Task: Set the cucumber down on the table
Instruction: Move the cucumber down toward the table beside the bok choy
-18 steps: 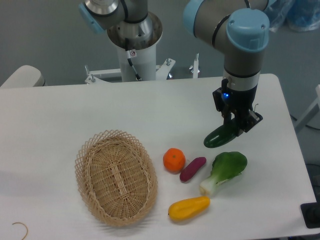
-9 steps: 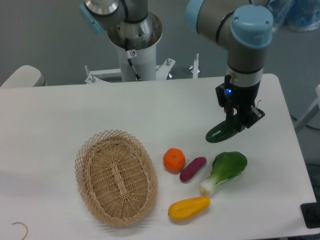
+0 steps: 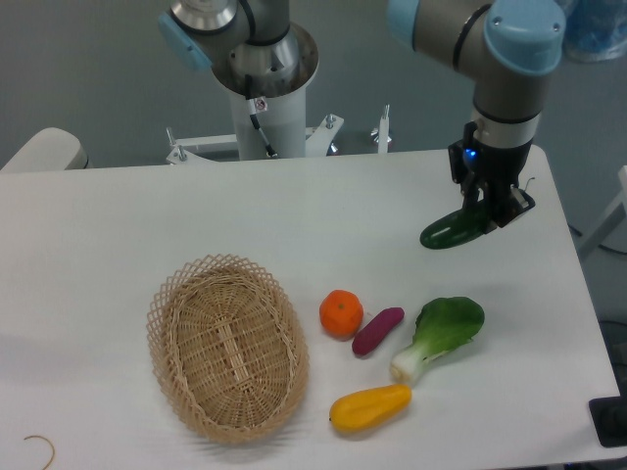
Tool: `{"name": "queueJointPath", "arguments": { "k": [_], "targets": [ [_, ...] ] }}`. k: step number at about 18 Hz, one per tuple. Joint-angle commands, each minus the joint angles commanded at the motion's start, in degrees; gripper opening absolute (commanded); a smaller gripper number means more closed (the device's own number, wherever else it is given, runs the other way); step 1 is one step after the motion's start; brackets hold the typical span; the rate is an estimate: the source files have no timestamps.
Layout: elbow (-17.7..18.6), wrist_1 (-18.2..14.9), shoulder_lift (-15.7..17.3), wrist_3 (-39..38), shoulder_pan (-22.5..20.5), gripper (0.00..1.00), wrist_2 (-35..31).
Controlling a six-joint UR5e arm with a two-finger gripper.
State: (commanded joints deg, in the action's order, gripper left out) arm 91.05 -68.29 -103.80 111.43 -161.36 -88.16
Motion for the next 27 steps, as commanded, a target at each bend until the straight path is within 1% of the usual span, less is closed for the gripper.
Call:
{"name": "queueJointPath", "arguments": {
  "k": [1,2,5,8,9,11,14,17,18,22,25,26,27],
  "targets": [
    [0.4,0.1,0.0,1.0,0.0,0.26,0.1],
    [0.5,1.2,-0.8,1.1,0.0,0.26,0.1],
    [1.1,8.6,-4.8,0.4,0.2,0.26,-0.2],
    [3.9,12.2,-7.1,-0.3,0.2,0.26,0.0],
    [4.4,14.5,-8.1,-1.6,0.4,0.26,0.0],
    [6.4,16.6,-9.5,-5.3,0.8,0.27,0.0],
    [8.2,17.3,-10.1,-7.7,0.9,0.28,0.0],
    [9.8,18.3,-10.6,-7.4,0.9,0.28,0.1],
    [9.8,18.6,-11.2,-7.1,1.0,0.28,0.0],
    [10.9,19.0,-11.7,-4.0,1.2,0.29,-0.2],
    [11.1,19.1,-11.9,-3.3,1.2,0.29,-0.2],
    [11.0,19.1,-12.0,-3.4,1.2,0.30,-0.2],
    [10.8,19.0,-12.0,-3.4,1.2,0.36,-0.2]
  ]
}}
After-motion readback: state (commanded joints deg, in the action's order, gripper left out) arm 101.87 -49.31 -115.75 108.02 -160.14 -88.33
